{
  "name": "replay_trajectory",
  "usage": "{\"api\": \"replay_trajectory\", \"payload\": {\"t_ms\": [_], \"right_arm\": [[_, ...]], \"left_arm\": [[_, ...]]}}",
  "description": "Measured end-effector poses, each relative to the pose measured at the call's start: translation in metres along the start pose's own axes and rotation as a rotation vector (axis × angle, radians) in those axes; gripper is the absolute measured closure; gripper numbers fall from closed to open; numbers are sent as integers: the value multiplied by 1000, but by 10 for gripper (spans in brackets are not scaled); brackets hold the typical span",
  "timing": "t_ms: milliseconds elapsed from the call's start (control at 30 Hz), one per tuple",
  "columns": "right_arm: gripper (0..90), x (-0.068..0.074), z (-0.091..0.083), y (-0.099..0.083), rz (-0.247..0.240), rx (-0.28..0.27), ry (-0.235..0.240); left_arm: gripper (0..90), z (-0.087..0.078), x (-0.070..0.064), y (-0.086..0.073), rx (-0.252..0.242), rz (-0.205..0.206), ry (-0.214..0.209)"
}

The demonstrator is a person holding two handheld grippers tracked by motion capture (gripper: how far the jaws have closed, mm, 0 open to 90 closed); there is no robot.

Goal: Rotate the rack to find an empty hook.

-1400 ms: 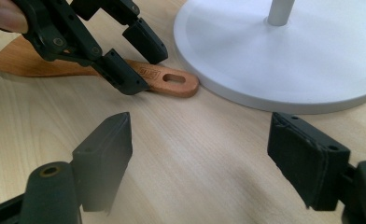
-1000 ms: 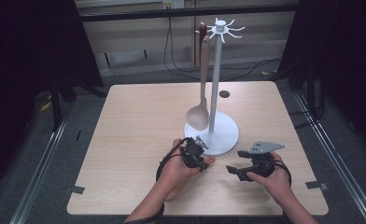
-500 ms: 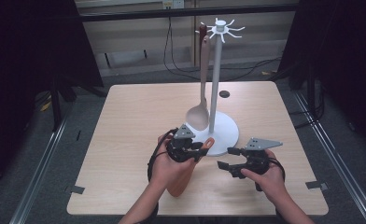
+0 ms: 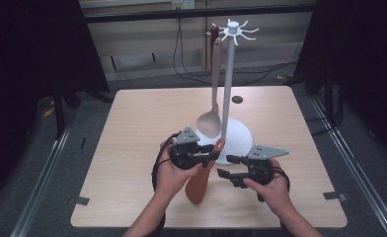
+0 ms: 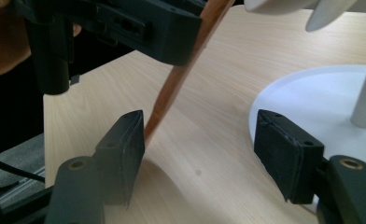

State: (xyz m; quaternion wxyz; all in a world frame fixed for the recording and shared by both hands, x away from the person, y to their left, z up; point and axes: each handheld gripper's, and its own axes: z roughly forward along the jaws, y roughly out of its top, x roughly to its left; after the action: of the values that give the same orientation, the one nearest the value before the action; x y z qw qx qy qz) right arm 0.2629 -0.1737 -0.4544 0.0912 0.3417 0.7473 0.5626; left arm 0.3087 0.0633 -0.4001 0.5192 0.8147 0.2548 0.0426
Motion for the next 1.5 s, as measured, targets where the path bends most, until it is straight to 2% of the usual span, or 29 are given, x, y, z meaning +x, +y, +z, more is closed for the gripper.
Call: {"api": "replay_trajectory", "payload": {"t_ms": [200,267,400,567,767,800,833,867,900,933,967,1000,1033,1067,1100,1167,1267,1333,1367,1400,1500], "right_arm": [[345,8,8,7,-4,-24,26],[346,10,10,8,-12,-35,21],[359,12,14,11,-13,-61,7],[413,14,17,13,-18,-80,-3],[578,15,18,16,-12,-121,-57],[676,16,18,17,-17,-127,-65],[731,16,19,17,-39,-135,-61],[768,16,19,18,-40,-137,-66],[810,17,18,19,-55,-150,-96],[809,17,17,19,-56,-153,-104],[838,15,15,20,-37,-160,-101],[840,14,14,20,-23,-173,-92],[840,15,12,21,-65,-163,-112],[841,15,11,22,-80,-161,-112],[841,16,9,24,-81,-165,-110],[842,18,7,28,-91,-169,-98],[841,16,3,33,-96,-172,-93],[841,15,-1,35,-96,-179,-94],[841,14,-4,36,-93,-179,-93],[841,13,-6,37,-89,-184,-95],[841,9,-10,38,-78,-190,-93]], "left_arm": [[660,-7,1,3,-43,-19,-3],[660,-8,1,3,-64,-28,-10],[660,-10,1,6,-61,-17,-4],[660,-12,0,7,-85,-23,-2],[660,-15,-3,12,-108,-20,1],[660,-15,-3,13,-118,-23,-6],[660,-16,-4,13,-124,-29,-2],[660,-16,-4,13,-123,-30,-3],[661,-17,-4,14,-125,-29,-1],[820,-21,-2,14,-140,-11,6],[900,-22,0,14,-153,-34,-13],[900,-23,1,15,-159,-25,-10],[894,-23,0,15,-162,-25,-5],[876,-24,0,15,-169,-39,-13],[856,-24,1,16,-163,-46,-12],[818,-23,0,16,-165,-31,19],[733,-21,0,15,-176,-29,27],[730,-22,2,14,-164,-31,31],[719,-22,3,13,-152,-32,54],[701,-21,4,12,-159,-33,45],[608,-18,7,9,-145,-29,79]]}}
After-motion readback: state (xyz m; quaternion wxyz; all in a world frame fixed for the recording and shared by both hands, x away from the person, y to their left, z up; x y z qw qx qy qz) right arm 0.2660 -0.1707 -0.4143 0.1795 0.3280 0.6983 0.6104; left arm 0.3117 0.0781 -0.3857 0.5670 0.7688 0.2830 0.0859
